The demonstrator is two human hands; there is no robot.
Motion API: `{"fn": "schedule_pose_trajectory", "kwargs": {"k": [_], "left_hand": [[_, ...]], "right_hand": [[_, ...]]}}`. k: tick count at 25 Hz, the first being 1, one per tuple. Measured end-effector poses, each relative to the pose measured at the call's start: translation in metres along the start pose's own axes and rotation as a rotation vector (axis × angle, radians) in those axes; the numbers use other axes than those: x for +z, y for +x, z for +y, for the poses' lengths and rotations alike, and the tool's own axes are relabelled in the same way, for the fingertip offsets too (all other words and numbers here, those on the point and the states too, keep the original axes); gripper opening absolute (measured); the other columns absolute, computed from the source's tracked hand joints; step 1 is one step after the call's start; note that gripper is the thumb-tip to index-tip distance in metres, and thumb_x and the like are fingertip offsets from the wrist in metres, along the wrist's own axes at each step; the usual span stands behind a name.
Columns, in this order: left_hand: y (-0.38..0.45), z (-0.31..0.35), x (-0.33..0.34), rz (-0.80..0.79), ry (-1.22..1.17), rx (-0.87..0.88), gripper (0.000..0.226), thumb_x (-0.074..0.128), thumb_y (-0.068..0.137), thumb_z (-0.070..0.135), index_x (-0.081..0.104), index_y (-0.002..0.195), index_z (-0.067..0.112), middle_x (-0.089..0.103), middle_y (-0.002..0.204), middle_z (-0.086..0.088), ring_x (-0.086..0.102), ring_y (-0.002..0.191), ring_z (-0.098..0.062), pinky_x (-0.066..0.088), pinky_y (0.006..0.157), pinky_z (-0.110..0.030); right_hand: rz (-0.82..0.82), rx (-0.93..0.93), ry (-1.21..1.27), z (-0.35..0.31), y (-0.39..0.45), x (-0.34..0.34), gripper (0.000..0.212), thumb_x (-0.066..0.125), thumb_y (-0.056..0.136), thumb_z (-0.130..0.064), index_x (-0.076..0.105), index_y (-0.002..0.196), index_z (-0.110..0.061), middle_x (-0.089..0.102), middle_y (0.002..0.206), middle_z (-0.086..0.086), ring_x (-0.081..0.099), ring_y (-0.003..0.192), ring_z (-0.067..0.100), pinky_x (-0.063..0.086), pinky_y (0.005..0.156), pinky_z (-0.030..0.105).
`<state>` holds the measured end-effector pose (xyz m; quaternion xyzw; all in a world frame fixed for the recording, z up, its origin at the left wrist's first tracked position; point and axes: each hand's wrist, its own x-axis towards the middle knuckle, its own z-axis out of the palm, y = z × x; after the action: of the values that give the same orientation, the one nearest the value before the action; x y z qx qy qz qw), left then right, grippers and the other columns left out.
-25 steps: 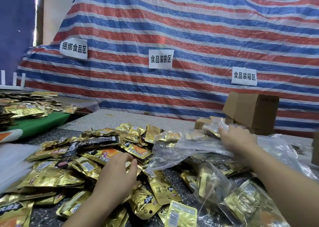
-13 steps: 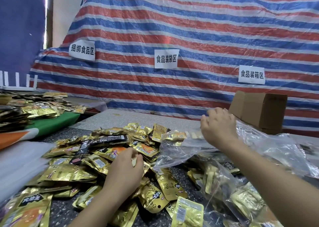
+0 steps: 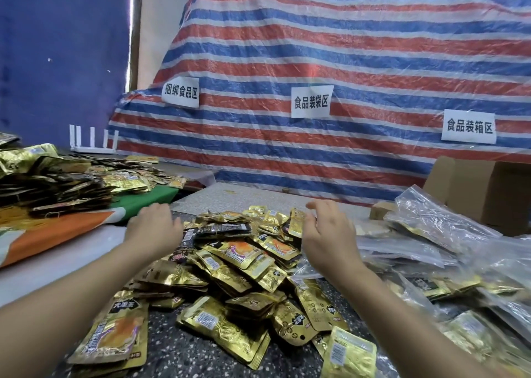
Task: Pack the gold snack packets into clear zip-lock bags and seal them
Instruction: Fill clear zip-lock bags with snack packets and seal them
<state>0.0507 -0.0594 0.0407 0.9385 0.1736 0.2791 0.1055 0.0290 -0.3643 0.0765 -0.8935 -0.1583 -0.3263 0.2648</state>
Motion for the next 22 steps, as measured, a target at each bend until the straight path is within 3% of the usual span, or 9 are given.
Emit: {"fn": "schedule_pose_trajectory", "kwargs": {"k": [3, 7, 11, 15, 17, 20, 22], "left_hand": [[0.006, -0.032, 0.011, -0.040, 0.189, 0.023, 0.020, 0.041, 0.097, 0.035, 0.044, 0.093, 0.016, 0.049, 0.094, -0.002, 0.047, 0.086, -0.020, 0.040, 0.073, -0.034], [0.015, -0.068, 0.026, -0.133, 0.250, -0.038, 0.031, 0.043, 0.097, 0.043, 0.053, 0.104, 0.014, 0.053, 0.121, -0.003, 0.055, 0.100, -0.019, 0.045, 0.073, -0.032], [0.023, -0.095, 0.032, -0.234, 0.212, -0.115, 0.029, 0.048, 0.097, 0.041, 0.060, 0.097, 0.014, 0.058, 0.093, 0.002, 0.059, 0.086, -0.016, 0.051, 0.071, -0.029], [0.019, -0.107, 0.046, -0.300, 0.231, -0.165, 0.057, 0.042, 0.095, 0.058, 0.052, 0.130, 0.014, 0.056, 0.127, -0.005, 0.054, 0.115, -0.022, 0.046, 0.095, -0.033], [0.015, -0.108, 0.053, -0.294, 0.232, -0.203, 0.064, 0.041, 0.093, 0.063, 0.046, 0.135, 0.016, 0.050, 0.137, -0.005, 0.048, 0.124, -0.023, 0.042, 0.098, -0.034], [0.012, -0.110, 0.057, -0.300, 0.207, -0.213, 0.059, 0.042, 0.095, 0.058, 0.046, 0.136, 0.016, 0.051, 0.139, -0.002, 0.050, 0.124, -0.021, 0.042, 0.097, -0.034], [0.012, -0.109, 0.058, -0.296, 0.198, -0.198, 0.046, 0.040, 0.098, 0.051, 0.051, 0.127, 0.018, 0.058, 0.129, 0.001, 0.055, 0.115, -0.018, 0.045, 0.091, -0.030]], "right_hand": [[-0.008, 0.024, 0.102, -0.008, -0.010, 0.010, 0.031, 0.035, 0.104, -0.023, 0.053, 0.128, -0.017, 0.054, 0.121, -0.005, 0.045, 0.113, 0.012, 0.035, 0.106, 0.041], [0.013, 0.023, 0.206, -0.011, -0.020, 0.017, 0.029, 0.036, 0.105, -0.023, 0.054, 0.127, -0.018, 0.051, 0.115, -0.009, 0.044, 0.110, 0.008, 0.038, 0.104, 0.036], [0.022, 0.045, 0.283, -0.013, -0.020, 0.017, 0.027, 0.036, 0.105, -0.023, 0.054, 0.124, -0.019, 0.051, 0.112, -0.010, 0.045, 0.108, 0.008, 0.039, 0.101, 0.036], [0.019, 0.063, 0.319, -0.015, -0.020, 0.022, 0.027, 0.037, 0.105, -0.025, 0.053, 0.126, -0.019, 0.049, 0.113, -0.011, 0.044, 0.110, 0.008, 0.038, 0.104, 0.038], [-0.009, 0.071, 0.320, -0.016, -0.022, 0.028, 0.029, 0.036, 0.105, -0.025, 0.053, 0.128, -0.019, 0.048, 0.114, -0.012, 0.043, 0.112, 0.007, 0.036, 0.106, 0.037], [-0.041, 0.078, 0.321, -0.013, -0.029, 0.040, 0.030, 0.036, 0.105, -0.026, 0.053, 0.129, -0.018, 0.050, 0.118, -0.010, 0.044, 0.116, 0.008, 0.035, 0.108, 0.038], [-0.054, 0.093, 0.325, -0.010, -0.032, 0.046, 0.030, 0.036, 0.105, -0.027, 0.054, 0.128, -0.018, 0.050, 0.118, -0.011, 0.041, 0.113, 0.006, 0.034, 0.109, 0.038]]}}
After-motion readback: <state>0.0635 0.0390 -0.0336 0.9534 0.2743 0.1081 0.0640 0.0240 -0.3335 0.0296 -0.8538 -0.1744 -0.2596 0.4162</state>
